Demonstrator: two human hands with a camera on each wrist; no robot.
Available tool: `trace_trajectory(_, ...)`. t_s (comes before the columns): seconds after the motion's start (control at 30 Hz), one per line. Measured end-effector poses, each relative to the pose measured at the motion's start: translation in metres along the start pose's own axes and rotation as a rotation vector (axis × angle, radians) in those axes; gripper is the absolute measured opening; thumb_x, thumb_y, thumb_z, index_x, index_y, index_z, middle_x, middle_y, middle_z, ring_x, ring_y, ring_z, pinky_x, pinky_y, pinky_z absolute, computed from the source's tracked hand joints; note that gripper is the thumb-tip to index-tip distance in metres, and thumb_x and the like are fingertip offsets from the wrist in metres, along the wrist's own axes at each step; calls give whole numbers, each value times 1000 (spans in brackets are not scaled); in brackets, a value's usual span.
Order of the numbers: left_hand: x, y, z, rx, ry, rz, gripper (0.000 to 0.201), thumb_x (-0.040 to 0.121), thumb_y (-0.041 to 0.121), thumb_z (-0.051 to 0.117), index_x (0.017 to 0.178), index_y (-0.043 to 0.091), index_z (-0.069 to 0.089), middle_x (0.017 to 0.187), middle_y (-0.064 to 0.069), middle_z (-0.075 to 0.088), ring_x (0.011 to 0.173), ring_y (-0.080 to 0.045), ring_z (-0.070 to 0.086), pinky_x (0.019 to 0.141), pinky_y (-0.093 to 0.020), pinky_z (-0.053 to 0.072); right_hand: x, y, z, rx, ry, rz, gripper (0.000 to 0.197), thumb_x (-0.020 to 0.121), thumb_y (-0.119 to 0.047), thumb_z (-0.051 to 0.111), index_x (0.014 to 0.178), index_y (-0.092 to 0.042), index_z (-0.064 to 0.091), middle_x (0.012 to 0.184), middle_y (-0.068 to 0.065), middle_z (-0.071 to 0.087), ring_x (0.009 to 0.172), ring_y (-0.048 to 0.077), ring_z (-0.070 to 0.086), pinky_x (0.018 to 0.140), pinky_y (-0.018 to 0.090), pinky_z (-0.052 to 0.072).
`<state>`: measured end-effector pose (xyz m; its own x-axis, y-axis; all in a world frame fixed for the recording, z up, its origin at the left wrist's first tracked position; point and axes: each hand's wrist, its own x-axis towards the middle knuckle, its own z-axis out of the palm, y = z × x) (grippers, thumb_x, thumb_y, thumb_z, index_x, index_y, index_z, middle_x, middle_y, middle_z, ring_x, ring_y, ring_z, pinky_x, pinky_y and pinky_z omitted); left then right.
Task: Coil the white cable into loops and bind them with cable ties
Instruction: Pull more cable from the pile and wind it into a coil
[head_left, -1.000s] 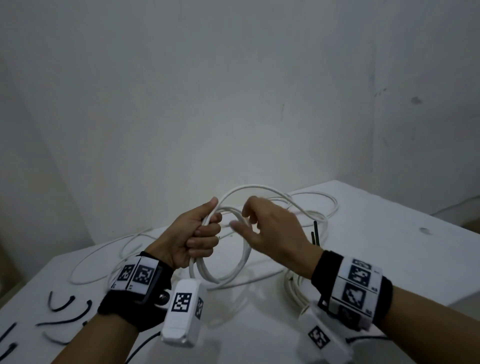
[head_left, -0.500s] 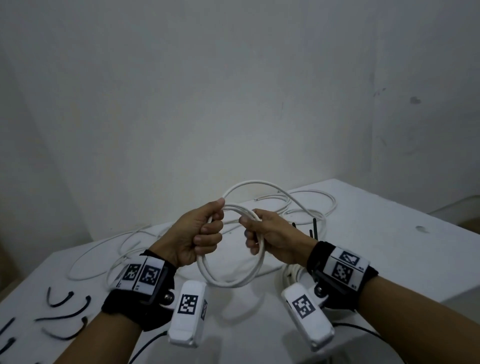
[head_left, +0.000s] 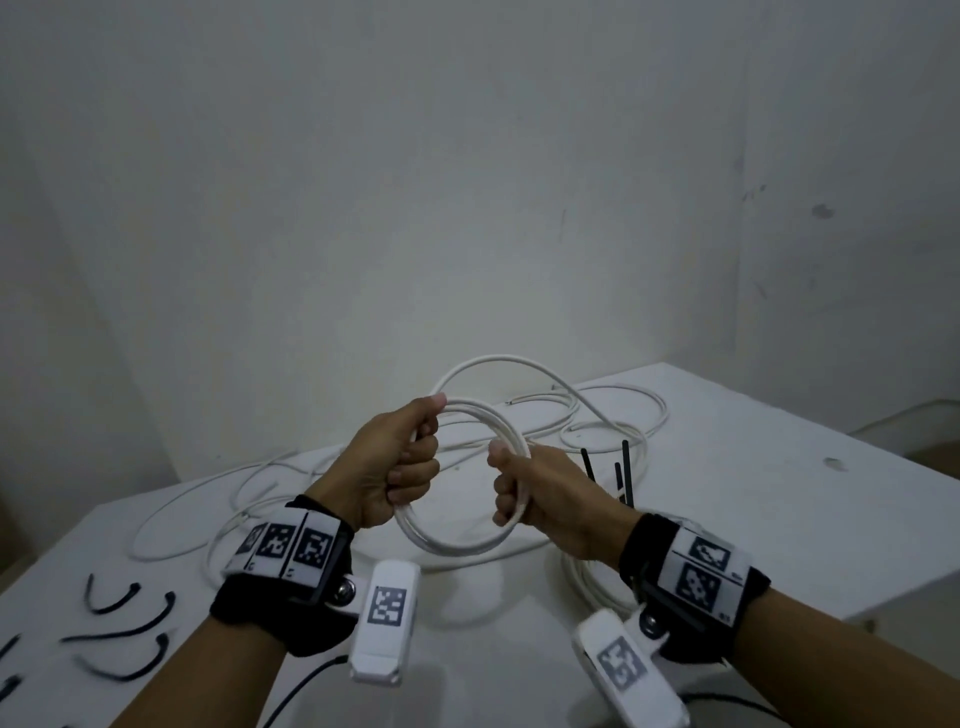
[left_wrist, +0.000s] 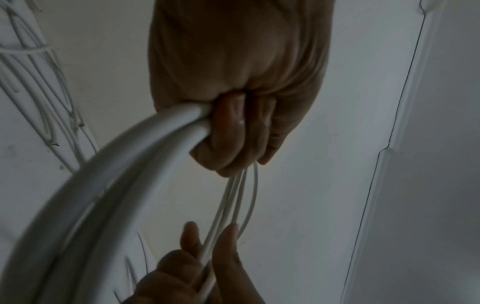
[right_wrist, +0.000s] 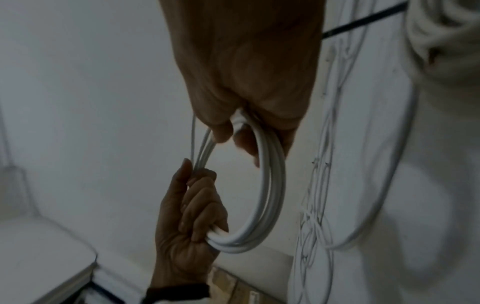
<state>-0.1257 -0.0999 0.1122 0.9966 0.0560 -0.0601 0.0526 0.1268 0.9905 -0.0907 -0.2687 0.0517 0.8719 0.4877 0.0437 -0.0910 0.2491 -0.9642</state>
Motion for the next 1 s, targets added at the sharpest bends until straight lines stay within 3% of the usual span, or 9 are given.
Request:
trace_trajectory(0.07, -3, 3, -6, 55, 0, -6, 38, 93, 34, 56, 63, 17, 40, 42, 6, 22, 27, -6, 16, 34, -8, 13, -4, -6, -5, -287, 84, -66, 37, 86, -39, 65, 108, -14, 50, 83, 2, 60, 74, 16, 60, 66, 26, 50)
trace_trajectory(0.2, -13, 10, -16, 141, -49, -11, 38, 93, 34, 54, 63, 18, 37, 42, 6, 20, 27, -6, 14, 36, -7, 12, 3, -29, -27, -781, 441, -533, 42, 90, -32, 61, 127, -21, 45, 112, 2, 53, 99, 16, 53, 82, 27, 43)
trace_trajectory(0.3, -18, 17, -18, 141, -114, -11, 37, 89, 36, 55, 62, 18, 37, 40, 7, 20, 26, -5, 14, 36, -8, 10, 27, -37, -41, -1140, 403, -502, 45, 96, -33, 48, 138, -22, 38, 135, 4, 47, 122, 21, 45, 103, 38, 31)
trace_trajectory(0.4, -20, 25, -26, 5, -153, 5, 37, 87, 39, 54, 60, 19, 39, 36, 7, 21, 23, -4, 17, 34, -7, 10, 46, -35, -52, -1327, 255, -310, 29, 100, -31, 38, 117, -12, 53, 108, 7, 65, 104, 28, 56, 86, 33, 34)
trace_trajectory(0.5, -19, 33, -42, -114, -103, 52, 39, 89, 38, 49, 57, 18, 40, 34, 7, 22, 20, -4, 19, 33, -6, 11, 53, -33, -69, -1210, 147, -199, 35, 101, -29, 36, 94, -2, 57, 85, 7, 59, 82, 24, 52, 66, 31, 33)
trace_trajectory(0.63, -18, 41, -69, -233, -46, 135, 38, 80, 36, 57, 51, 18, 42, 32, 8, 20, 18, -4, 21, 27, -7, 13, 58, -47, -106, -1372, 228, -232, 30, 102, -32, 34, 86, -9, 43, 77, 8, 51, 76, 25, 48, 64, 33, 30)
trace_trajectory(0.8, -13, 47, -98, -303, -68, 228, 45, 46, 36, 88, 46, 21, 46, 30, 7, 23, 18, -6, 24, 24, -12, 14, 59, -91, -150, -1416, 394, -252, 28, 102, -30, 36, 88, -6, 43, 76, 14, 51, 75, 29, 50, 62, 33, 28)
trace_trajectory(0.9, -6, 40, -96, -321, -116, 201, 54, 35, 34, 97, 47, 20, 47, 30, 6, 27, 18, -6, 27, 24, -11, 15, 61, -119, -142, -1368, 437, -375, 26, 102, -28, 35, 90, -6, 39, 69, 9, 45, 71, 29, 47, 61, 33, 26)
trace_trajectory(1.0, 2, 32, -84, -331, -179, 152, 53, 36, 34, 97, 48, 19, 48, 30, 5, 28, 18, -6, 27, 23, -10, 17, 55, -142, -115, -1254, 442, -714, 20, 102, -26, 35, 98, -6, 37, 74, 6, 44, 64, 24, 40, 63, 31, 26)
